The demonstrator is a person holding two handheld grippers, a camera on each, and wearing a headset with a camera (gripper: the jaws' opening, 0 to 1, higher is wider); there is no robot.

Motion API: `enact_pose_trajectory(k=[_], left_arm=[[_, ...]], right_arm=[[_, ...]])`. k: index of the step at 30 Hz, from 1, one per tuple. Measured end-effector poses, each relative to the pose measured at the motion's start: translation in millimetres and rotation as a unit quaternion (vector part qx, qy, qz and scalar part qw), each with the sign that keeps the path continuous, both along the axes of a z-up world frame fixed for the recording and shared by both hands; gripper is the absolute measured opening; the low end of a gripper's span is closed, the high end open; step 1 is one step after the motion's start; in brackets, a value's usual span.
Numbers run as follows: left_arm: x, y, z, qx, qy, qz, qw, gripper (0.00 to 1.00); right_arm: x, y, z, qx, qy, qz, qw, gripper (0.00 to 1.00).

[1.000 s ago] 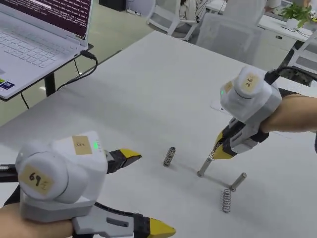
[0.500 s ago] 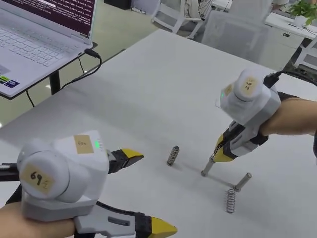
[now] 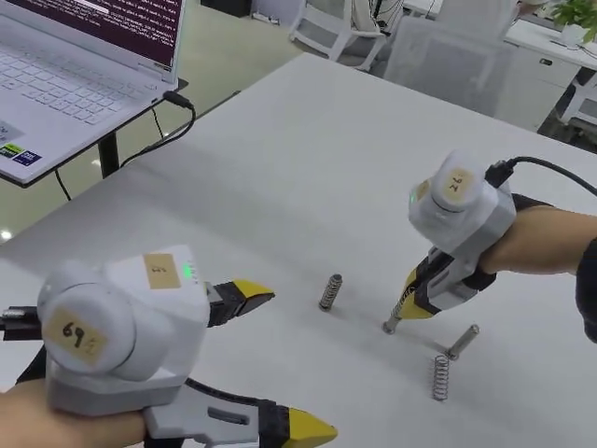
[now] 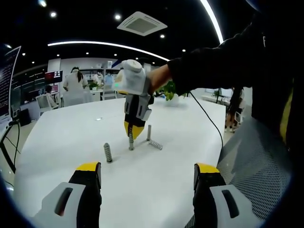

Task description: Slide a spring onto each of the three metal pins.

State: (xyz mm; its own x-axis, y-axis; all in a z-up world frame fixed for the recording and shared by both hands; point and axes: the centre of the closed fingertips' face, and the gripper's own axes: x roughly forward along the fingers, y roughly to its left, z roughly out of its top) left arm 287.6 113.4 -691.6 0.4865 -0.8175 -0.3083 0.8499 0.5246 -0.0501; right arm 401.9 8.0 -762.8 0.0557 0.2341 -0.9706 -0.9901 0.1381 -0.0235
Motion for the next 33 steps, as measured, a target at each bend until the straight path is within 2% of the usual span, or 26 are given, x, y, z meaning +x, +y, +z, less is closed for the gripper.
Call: enact_pose_trajectory(k=[16,28,33], left_arm=[[0.5,0.9,-2.3,0.003,0.005,0.001,1.0,0.77],[0.8,1.4,-2.3,0.0,0.007,0.002,1.0,0.76],[0.5,1.1,-2.5,0.001,0.007,0.001,1.0,0.76]], right_arm=[[-2.7,3.5,-19.8,0.003,0.007,-0.005,1.0,0.09],[-2.1,4.6,-21.8,0.001,0.004,-0.003,1.0,0.1],[-3.5,5.5,-21.3,0.006,0.004,-0.006,1.0,0.17]])
